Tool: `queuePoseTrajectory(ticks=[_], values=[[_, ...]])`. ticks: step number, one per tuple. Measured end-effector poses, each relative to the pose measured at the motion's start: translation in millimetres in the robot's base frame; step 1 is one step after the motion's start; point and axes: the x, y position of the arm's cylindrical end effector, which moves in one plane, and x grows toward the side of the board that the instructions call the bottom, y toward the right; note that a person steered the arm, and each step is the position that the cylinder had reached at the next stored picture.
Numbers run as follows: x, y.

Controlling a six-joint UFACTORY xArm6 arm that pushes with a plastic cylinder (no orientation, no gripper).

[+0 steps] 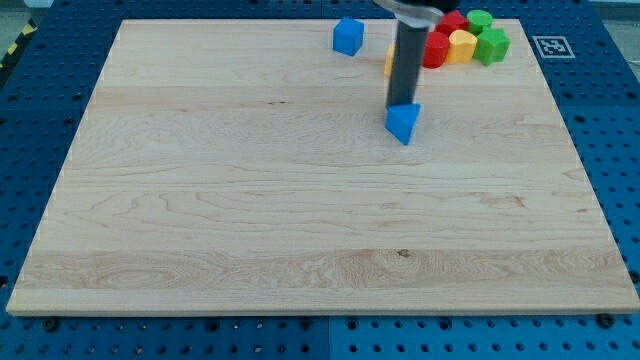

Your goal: Move the blue triangle towards the center

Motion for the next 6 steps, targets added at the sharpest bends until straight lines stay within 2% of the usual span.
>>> queuePoseTrajectory(ticks=[2,3,5,6], values=[[84,95],[90,85],[60,41],[58,16]])
